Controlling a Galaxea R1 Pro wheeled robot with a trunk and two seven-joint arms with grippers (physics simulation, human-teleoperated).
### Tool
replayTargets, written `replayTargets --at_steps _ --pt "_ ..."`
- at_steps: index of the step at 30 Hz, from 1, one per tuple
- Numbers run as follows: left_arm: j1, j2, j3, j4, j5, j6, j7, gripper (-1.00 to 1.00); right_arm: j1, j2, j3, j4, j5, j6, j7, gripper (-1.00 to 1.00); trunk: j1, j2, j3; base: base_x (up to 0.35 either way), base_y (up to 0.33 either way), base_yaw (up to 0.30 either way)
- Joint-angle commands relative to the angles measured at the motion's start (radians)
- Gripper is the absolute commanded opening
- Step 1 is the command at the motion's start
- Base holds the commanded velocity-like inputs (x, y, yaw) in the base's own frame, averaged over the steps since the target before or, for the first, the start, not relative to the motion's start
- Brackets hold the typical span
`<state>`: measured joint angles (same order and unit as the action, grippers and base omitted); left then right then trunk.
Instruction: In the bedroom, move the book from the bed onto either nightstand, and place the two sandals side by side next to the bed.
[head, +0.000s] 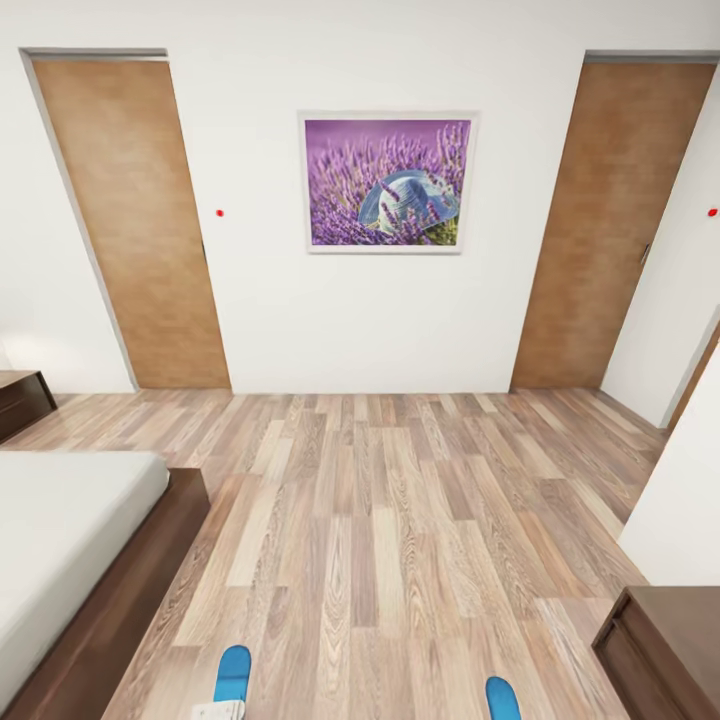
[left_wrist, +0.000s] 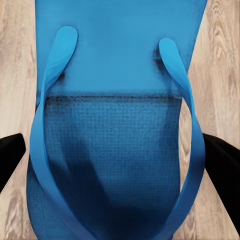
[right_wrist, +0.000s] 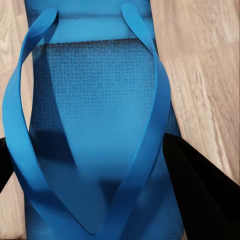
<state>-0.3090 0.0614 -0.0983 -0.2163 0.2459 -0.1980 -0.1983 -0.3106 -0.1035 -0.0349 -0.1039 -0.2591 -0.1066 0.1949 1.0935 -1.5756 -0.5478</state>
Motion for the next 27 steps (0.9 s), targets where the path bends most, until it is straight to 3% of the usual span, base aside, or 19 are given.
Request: replayTargets --at_steps 1,18,27 --pt "-0.001 0.000 -0.008 0.002 0.010 -0.003 0.000 -1.00 -0.001 0.000 -0.003 0.001 -0.008 -0.003 0.005 -1.00 0.000 0.000 -0.001 0.319 0.000 0.000" --pt "0.000 0.000 -0.011 0.021 0.010 -0.004 0.014 -1.00 -0.001 0.002 -0.003 0.003 -0.010 -0.005 0.006 -1.00 0.000 0.000 -0.001 0.319 0.000 0.001" --pt "0.001 0.000 -0.011 0.021 0.010 -0.004 0.014 -1.00 -0.001 0.002 -0.001 0.004 -0.009 -0.005 0.006 -1.00 0.000 0.000 -0.001 0.320 0.000 0.127"
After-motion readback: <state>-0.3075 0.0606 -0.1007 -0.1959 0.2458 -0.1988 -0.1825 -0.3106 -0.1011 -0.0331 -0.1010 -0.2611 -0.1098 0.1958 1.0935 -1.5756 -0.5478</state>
